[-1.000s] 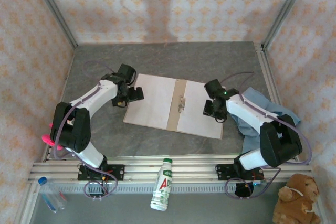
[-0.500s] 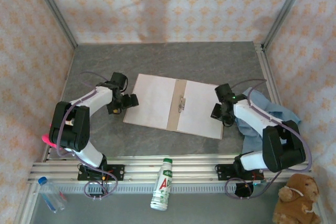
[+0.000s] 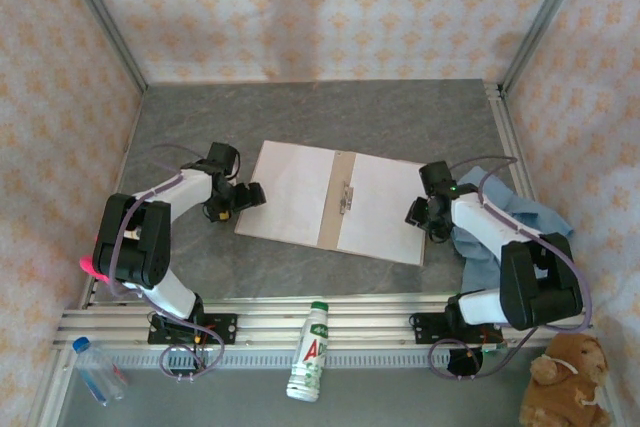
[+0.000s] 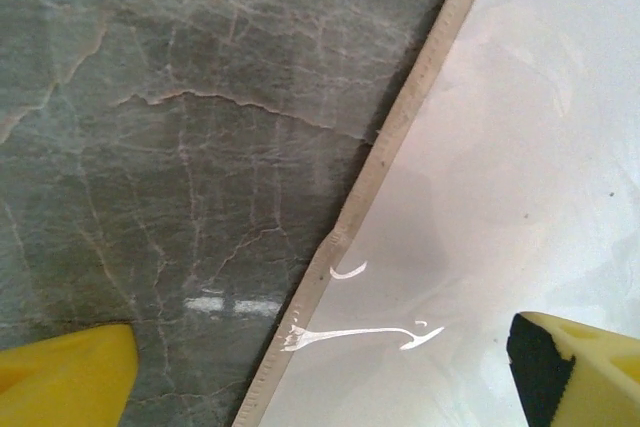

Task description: Put the files into the folder

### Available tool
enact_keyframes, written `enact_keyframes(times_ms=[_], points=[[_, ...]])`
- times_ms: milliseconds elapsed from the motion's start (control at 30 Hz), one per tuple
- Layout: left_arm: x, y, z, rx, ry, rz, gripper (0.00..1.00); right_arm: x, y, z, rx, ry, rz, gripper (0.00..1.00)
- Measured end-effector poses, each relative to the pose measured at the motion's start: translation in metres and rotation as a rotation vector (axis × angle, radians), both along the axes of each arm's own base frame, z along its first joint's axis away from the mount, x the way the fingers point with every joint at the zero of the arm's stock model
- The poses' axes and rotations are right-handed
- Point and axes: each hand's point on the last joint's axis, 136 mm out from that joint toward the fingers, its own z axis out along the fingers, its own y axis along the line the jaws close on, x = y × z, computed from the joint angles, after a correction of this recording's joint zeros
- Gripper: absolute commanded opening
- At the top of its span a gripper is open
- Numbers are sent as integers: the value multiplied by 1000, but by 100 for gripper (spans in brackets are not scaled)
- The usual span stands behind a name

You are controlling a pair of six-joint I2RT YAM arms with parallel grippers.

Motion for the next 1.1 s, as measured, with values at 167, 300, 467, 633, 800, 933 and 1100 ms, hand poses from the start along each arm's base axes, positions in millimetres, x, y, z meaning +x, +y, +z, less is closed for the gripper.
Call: enact_keyframes(times_ms=[167, 300, 467, 633, 800, 933, 1100], points=[[-4, 1, -2, -1, 13, 1, 74, 2, 3, -7, 10, 14, 4, 54], [-10, 2, -2, -12, 19, 9, 71, 4, 6, -12, 21, 22, 7, 54], [-35, 0, 0, -37, 60, 9, 71, 5, 7, -17, 27, 35, 7, 54], [-48, -1, 5, -53, 66, 19, 71, 5, 7, -18, 30, 38, 6, 54], [-56, -2, 0, -61, 87, 29, 67, 6, 8, -18, 33, 43, 6, 54], [-60, -4, -3, -81, 101, 39, 57, 6, 7, -18, 31, 50, 6, 54], [-59, -8, -5, -103, 100, 45, 50, 6, 7, -18, 32, 51, 5, 54]])
